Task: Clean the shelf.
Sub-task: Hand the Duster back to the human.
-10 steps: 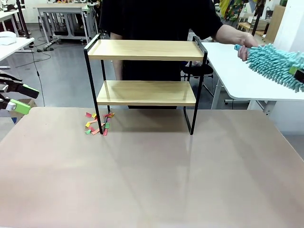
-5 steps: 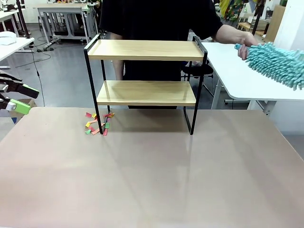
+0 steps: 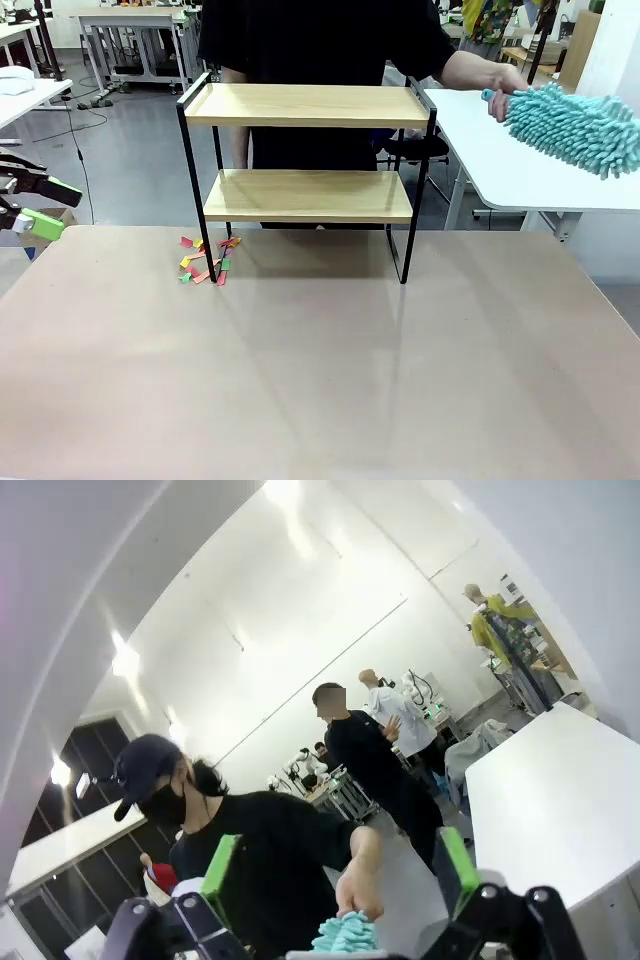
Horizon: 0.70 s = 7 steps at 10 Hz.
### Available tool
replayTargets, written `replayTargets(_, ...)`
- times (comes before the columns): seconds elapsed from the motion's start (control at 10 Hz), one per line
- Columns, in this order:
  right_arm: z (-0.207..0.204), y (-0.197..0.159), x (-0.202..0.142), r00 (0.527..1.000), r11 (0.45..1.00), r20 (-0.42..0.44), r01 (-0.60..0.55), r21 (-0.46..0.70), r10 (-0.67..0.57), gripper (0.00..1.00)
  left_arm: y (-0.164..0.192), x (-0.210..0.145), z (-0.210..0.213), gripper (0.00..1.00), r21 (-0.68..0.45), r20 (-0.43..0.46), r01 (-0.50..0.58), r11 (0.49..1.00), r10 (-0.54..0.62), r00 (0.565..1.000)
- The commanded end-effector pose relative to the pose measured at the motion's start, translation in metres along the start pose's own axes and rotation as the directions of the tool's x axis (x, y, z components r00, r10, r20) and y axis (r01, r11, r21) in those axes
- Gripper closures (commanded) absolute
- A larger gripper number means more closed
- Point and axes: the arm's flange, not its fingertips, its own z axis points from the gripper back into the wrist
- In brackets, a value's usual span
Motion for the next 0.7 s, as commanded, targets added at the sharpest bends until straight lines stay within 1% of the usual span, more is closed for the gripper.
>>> replayTargets(0.0,-0.011,-0.01,-0.008,1.0,1.0,-0.019,0.023,0.009,-0.023,0.0,0.001,0.002,0.001,0.0,-0.005,0.018,0.0,1.0,0.0,1.0)
replayTargets(0.1,0.0,0.0,0.0,1.0,1.0,0.0,0.0,0.0,0.0,0.0,0.001,0.002,0.001,0.0,-0.005,0.018,0.0,1.0,0.0,1.0)
replayTargets(0.6,0.0,0.0,0.0,1.0,1.0,0.0,0.0,0.0,0.0,0.0,0.001,0.002,0.001,0.0,-0.005,0.018,0.0,1.0,0.0,1.0)
